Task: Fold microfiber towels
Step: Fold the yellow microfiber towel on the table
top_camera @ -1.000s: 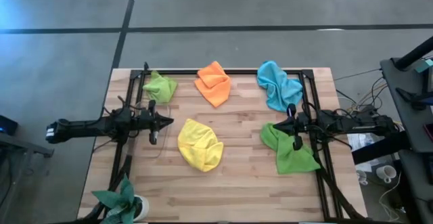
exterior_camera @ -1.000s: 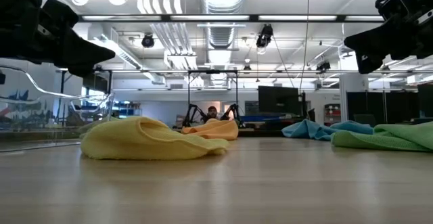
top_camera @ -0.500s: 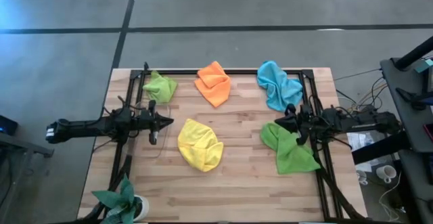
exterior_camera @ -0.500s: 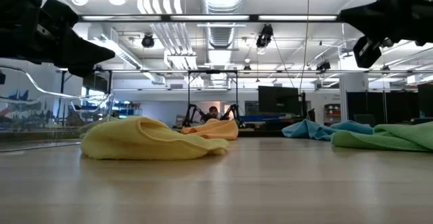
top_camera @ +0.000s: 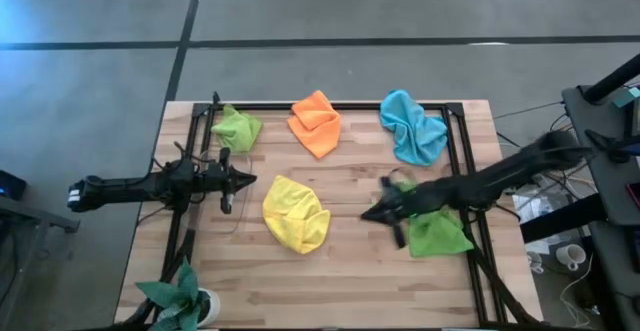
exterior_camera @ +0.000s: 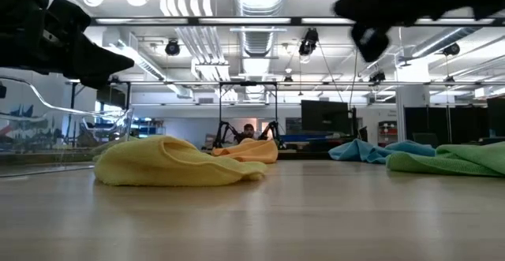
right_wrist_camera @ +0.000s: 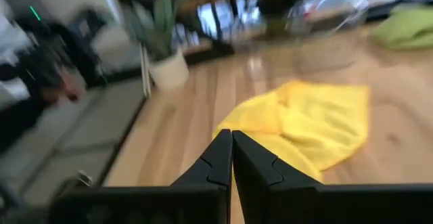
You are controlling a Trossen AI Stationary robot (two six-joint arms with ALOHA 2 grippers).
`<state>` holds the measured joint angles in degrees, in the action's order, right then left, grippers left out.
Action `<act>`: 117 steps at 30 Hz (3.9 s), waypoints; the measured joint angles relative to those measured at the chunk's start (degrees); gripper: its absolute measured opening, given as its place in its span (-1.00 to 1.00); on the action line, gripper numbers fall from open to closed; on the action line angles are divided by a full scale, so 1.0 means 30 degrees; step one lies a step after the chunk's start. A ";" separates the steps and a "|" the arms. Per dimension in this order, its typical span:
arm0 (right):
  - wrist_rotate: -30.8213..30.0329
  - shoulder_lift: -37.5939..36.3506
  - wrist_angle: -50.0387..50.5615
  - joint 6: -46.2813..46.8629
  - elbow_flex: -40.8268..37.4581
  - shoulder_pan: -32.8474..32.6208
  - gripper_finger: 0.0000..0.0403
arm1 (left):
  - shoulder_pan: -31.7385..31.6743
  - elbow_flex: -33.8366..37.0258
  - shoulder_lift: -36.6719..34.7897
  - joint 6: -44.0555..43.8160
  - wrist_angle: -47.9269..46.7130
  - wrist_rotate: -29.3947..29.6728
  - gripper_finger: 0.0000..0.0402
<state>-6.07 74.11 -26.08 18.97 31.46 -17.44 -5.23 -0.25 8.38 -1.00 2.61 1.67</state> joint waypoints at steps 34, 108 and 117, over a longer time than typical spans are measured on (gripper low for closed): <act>0.2748 1.7871 1.7589 -0.3198 2.2821 0.3690 -0.10 | 0.0210 0.0000 0.1351 -0.4550 0.0543 -0.1239 -0.97; 0.5480 1.7915 1.7417 -0.3360 2.2843 0.2855 -0.94 | 0.0262 -0.4903 1.3530 -0.1533 0.7785 -0.1078 -0.97; 0.1602 1.3907 2.7309 -0.4329 2.2858 0.0921 -0.95 | 0.0371 -0.5235 1.6628 -0.1560 1.0247 -0.1072 -0.97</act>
<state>-1.26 115.83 55.85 5.98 100.03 -14.68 -4.12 -15.96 58.27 -5.68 33.35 -1.55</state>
